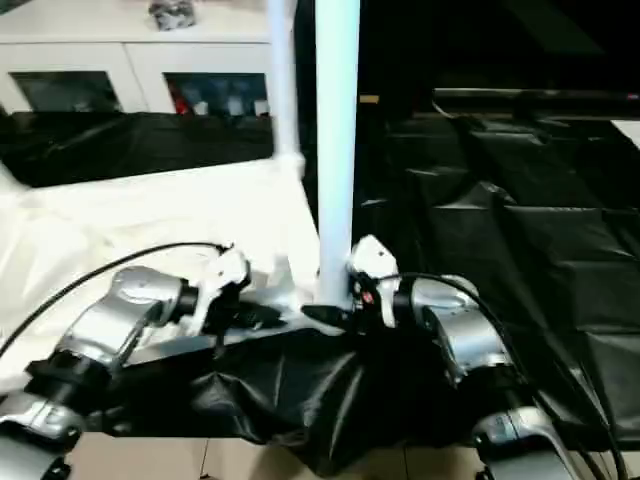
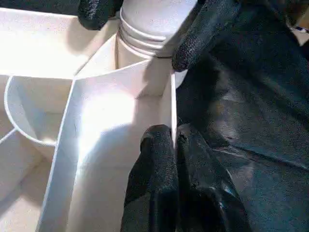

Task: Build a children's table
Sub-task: Rotate leg to tighten

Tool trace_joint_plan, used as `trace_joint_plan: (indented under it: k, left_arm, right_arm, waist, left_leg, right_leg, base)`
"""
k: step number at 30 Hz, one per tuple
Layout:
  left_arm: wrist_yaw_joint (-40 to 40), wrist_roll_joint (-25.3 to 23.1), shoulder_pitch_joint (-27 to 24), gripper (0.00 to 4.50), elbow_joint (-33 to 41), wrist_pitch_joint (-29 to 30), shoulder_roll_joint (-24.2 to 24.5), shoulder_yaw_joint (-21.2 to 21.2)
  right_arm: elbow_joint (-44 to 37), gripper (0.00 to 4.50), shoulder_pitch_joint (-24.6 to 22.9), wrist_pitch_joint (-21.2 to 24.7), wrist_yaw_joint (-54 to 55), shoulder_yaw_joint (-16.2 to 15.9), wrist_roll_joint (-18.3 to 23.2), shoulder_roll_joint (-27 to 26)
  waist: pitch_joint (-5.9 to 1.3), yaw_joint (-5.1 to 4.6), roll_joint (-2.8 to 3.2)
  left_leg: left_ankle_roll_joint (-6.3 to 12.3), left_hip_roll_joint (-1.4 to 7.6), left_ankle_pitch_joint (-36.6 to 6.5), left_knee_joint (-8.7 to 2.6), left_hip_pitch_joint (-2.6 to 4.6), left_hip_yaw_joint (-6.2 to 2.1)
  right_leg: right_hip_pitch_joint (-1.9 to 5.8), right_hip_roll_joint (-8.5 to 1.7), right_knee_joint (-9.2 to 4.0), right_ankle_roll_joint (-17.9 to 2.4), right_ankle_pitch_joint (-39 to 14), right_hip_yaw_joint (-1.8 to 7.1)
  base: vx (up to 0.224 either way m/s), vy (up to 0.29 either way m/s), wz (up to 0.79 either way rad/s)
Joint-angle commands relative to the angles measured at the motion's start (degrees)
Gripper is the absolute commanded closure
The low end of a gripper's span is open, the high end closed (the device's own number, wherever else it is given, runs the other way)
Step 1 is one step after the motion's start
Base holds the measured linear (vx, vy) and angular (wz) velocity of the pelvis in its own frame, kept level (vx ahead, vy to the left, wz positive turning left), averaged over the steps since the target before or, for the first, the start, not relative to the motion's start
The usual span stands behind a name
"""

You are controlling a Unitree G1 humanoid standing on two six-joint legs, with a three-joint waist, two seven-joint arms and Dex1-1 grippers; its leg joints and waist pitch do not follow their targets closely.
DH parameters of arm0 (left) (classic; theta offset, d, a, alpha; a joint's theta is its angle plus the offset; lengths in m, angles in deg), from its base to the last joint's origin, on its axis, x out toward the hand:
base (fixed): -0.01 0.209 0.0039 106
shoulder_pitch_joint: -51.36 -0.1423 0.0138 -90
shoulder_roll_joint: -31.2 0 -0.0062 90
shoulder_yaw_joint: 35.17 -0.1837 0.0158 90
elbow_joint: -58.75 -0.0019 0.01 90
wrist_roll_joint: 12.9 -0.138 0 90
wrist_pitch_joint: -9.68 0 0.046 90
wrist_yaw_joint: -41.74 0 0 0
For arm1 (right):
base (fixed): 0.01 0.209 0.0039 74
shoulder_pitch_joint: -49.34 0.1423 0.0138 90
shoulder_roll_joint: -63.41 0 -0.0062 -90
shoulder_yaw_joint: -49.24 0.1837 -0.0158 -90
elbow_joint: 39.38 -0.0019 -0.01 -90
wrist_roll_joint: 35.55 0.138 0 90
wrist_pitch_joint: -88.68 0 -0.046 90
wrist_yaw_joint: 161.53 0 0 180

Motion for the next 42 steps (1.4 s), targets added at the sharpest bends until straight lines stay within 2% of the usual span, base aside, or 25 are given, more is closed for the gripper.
trace_joint_plan:
  k: [1,5,12,15,17,18,20,21,23,24,25,26,27,29,31,33,35,37,38,40,42]
  left_arm:
    - [-4.73,1.94,0.15,4.50,3.50,-1.04,-0.74,-2.51]
    - [-4.95,1.75,-0.03,4.50,3.79,-0.72,-0.63,-2.45]
    - [-2.76,1.67,0.21,4.50,3.20,-0.49,-1.50,-2.29]
    - [0.11,1.33,0.84,4.50,2.22,-0.19,-2.88,-1.79]
    - [6.18,-0.17,2.71,4.50,-0.68,0.34,-6.01,-0.98]
    - [6.58,-0.28,2.83,4.50,-0.87,0.37,-6.21,-0.93]
    - [10.11,-1.20,3.98,4.50,-2.63,0.65,-8.04,-0.54]
    - [15.58,-2.25,5.58,4.50,-5.18,1.27,-11.50,-0.13]
    - [17.43,-2.51,6.10,4.50,-6.02,1.57,-12.76,0.04]
    - [21.28,-2.93,7.03,4.50,-7.42,1.89,-15.20,0.53]
    - [21.63,-2.96,7.11,4.50,-7.54,1.91,-15.41,0.58]
    - [22.93,-3.11,7.52,4.50,-8.07,2.02,-16.61,0.48]
    - [22.98,-3.10,7.56,4.50,-8.12,2.04,-16.74,0.40]
    - [22.91,-3.35,7.52,4.50,-8.15,1.45,-16.85,0.23]
    - [22.71,-3.43,7.40,4.50,-8.06,1.20,-16.79,0.25]
    - [20.73,-3.34,6.83,4.50,-7.40,0.30,-15.81,-0.03]
    - [19.07,-3.32,6.44,4.50,-7.20,-0.62,-15.03,-0.19]
    - [17.60,-3.23,6.04,4.50,-6.87,-1.07,-14.21,-0.49]
    - [16.98,-3.14,5.83,4.50,-6.57,-1.07,-13.79,-0.68]
    - [14.31,-2.49,5.07,4.50,-5.45,-1.27,-12.50,-1.15]
    - [12.75,-2.21,4.61,4.50,-4.81,-1.54,-11.59,-1.42]
  right_arm:
    - [-2.51,1.43,-0.35,0.80,-0.94,-1.26,0.95,-0.07]
    - [-3.30,1.75,-0.90,1.48,-1.22,-1.78,1.07,-0.23]
    - [-4.47,1.83,-1.65,3.30,0.41,-2.07,1.05,-1.59]
    - [-3.14,1.83,-1.45,4.06,5.72,-1.37,-0.43,-3.76]
    - [2.27,1.84,0.52,4.94,17.44,0.52,-2.90,-7.67]
    - [2.62,1.84,0.66,5.02,18.11,0.64,-3.02,-7.90]
    - [5.73,1.84,1.93,5.74,24.18,1.71,-4.07,-9.87]
    - [10.01,1.84,3.97,6.34,32.45,3.36,-4.52,-13.11]
    - [11.38,1.84,4.64,6.59,35.12,3.90,-4.59,-14.25]
    - [13.87,1.84,5.97,5.89,40.05,3.83,-5.89,-15.98]
    - [14.08,1.84,6.08,5.80,40.47,3.80,-6.04,-16.12]
    - [15.36,1.84,6.80,5.10,43.30,3.22,-7.33,-17.06]
    - [15.52,1.84,6.91,5.04,43.72,3.11,-7.53,-17.23]
    - [15.93,1.84,7.18,4.03,43.76,3.49,-7.59,-17.94]
    - [15.89,1.29,7.30,3.92,42.55,4.54,-6.33,-18.48]
    - [14.96,1.13,7.38,4.00,39.48,5.83,-4.26,-18.51]
    - [14.86,0.75,7.74,3.35,37.87,5.72,-4.04,-18.05]
    - [14.49,0.68,7.80,2.28,36.13,4.82,-4.33,-17.07]
    - [14.08,0.64,7.66,1.81,35.07,4.34,-4.34,-16.54]
    - [12.14,0.64,6.88,-0.24,31.52,3.18,-4.47,-14.70]
    - [10.67,0.64,6.28,-1.27,29.01,2.75,-4.22,-13.52]
  waist:
    - [-3.18,-0.26,-0.42]
    - [-3.23,-0.32,-0.42]
    - [-3.19,-0.28,-0.45]
    - [-3.11,-0.54,-0.57]
    - [-2.99,-0.84,-0.53]
    - [-2.94,-1.10,-0.46]
    - [-3.04,-1.54,-0.52]
    - [-3.01,-2.01,-0.52]
    - [-3.12,-2.12,-0.47]
    - [-3.27,-2.33,-0.40]
    - [-3.18,-2.39,-0.39]
    - [-3.11,-2.39,-0.54]
    - [-3.30,-2.27,-0.55]
    - [-3.23,-2.22,-0.56]
    - [-3.18,-2.24,-0.54]
    - [-3.15,-2.22,-0.60]
    - [-3.24,-2.13,-0.46]
    - [-3.34,-2.14,-0.46]
    - [-3.53,-2.11,-0.39]
    - [-3.58,-2.04,-0.47]
    - [-3.46,-1.88,-0.25]
  left_leg:
    - [4.81,1.13,-11.56,-4.01,0.44,0.31]
    - [4.65,1.04,-11.01,-3.95,0.44,0.33]
    - [4.16,1.06,-11.58,-4.02,0.48,0.28]
    - [3.50,0.91,-11.51,-4.08,0.38,0.25]
    - [2.96,0.86,-12.30,-4.14,0.41,0.23]
    - [2.11,0.70,-13.06,-4.17,0.54,0.25]
    - [1.05,0.57,-13.49,-4.24,0.46,0.03]
    - [0.96,0.54,-13.34,-4.17,0.40,0.08]
    - [0.94,0.55,-13.32,-4.16,0.55,-0.04]
    - [1.39,0.44,-12.24,-4.01,0.20,-0.02]
    - [1.42,0.49,-12.11,-4.03,0.20,0.04]
    - [1.56,0.36,-12.95,-4.02,0.34,0.05]
    - [1.94,0.38,-12.26,-3.87,0.33,0.11]
    - [2.73,0.40,-12.12,-3.95,0.14,0.13]
    - [3.18,0.46,-12.80,-3.98,0.17,0.16]
    - [3.20,0.52,-13.38,-4.04,0.23,0.12]
    - [3.46,0.60,-13.17,-4.01,0.29,0.12]
    - [3.69,0.56,-12.00,-3.97,0.11,0.07]
    - [4.21,0.60,-10.64,-3.77,0.16,0.14]
    - [5.12,0.61,-9.34,-3.62,0.10,0.22]
    - [5.96,0.66,-9.31,-3.64,0.15,0.24]
  right_leg:
    - [3.00,-2.05,-3.59,-15.19,-9.59,1.87]
    - [3.00,-2.00,-3.54,-15.28,-8.73,1.88]
    - [2.96,-2.08,-3.68,-14.72,-10.26,1.93]
    - [2.93,-2.03,-3.70,-14.40,-10.69,1.91]
    - [2.80,-2.12,-3.96,-13.87,-12.52,1.96]
    - [2.64,-2.10,-4.19,-13.54,-14.21,1.97]
    - [2.86,-2.12,-4.25,-12.58,-15.81,1.86]
    - [2.73,-2.09,-4.23,-12.77,-15.15,1.96]
    - [2.81,-2.11,-4.30,-12.84,-14.86,1.86]
    - [3.09,-2.09,-4.03,-13.15,-12.97,1.86]
    - [2.86,-2.04,-4.12,-13.25,-12.67,1.86]
    - [2.92,-2.01,-4.34,-13.05,-14.09,1.72]
    - [2.98,-2.17,-4.32,-13.15,-13.37,1.83]
    - [3.00,-2.06,-4.29,-13.06,-12.94,1.75]
    - [2.98,-2.09,-4.39,-13.04,-13.62,1.76]
    - [2.94,-2.06,-4.46,-12.99,-14.19,1.74]
    - [2.94,-2.10,-4.34,-13.34,-13.25,1.79]
    - [3.10,-2.08,-4.09,-13.79,-11.08,1.76]
    - [3.20,-2.10,-3.77,-14.68,-7.92,1.80]
    - [3.32,-2.07,-3.50,-15.64,-5.21,1.73]
    - [3.34,-2.11,-3.54,-16.17,-4.82,1.67]
  base:
    - [0.000,0.000,0.00]
    - [0.000,0.000,0.00]
    - [0.000,0.000,0.00]
    - [0.000,0.000,0.00]
    - [0.000,0.000,0.00]
    - [0.000,0.000,0.00]
    - [0.000,0.000,0.00]
    - [0.000,0.000,0.00]
    - [0.000,0.000,0.00]
    - [0.000,0.000,0.00]
    - [0.000,0.000,0.00]
    - [0.000,0.000,0.00]
    - [0.000,0.000,0.00]
    - [0.000,0.000,0.00]
    - [0.000,0.000,0.00]
    - [0.000,0.000,0.00]
    - [0.000,0.000,0.00]
    - [0.000,0.000,0.00]
    - [0.000,0.000,0.00]
    - [0.000,0.000,0.00]
    - [0.000,0.000,0.00]
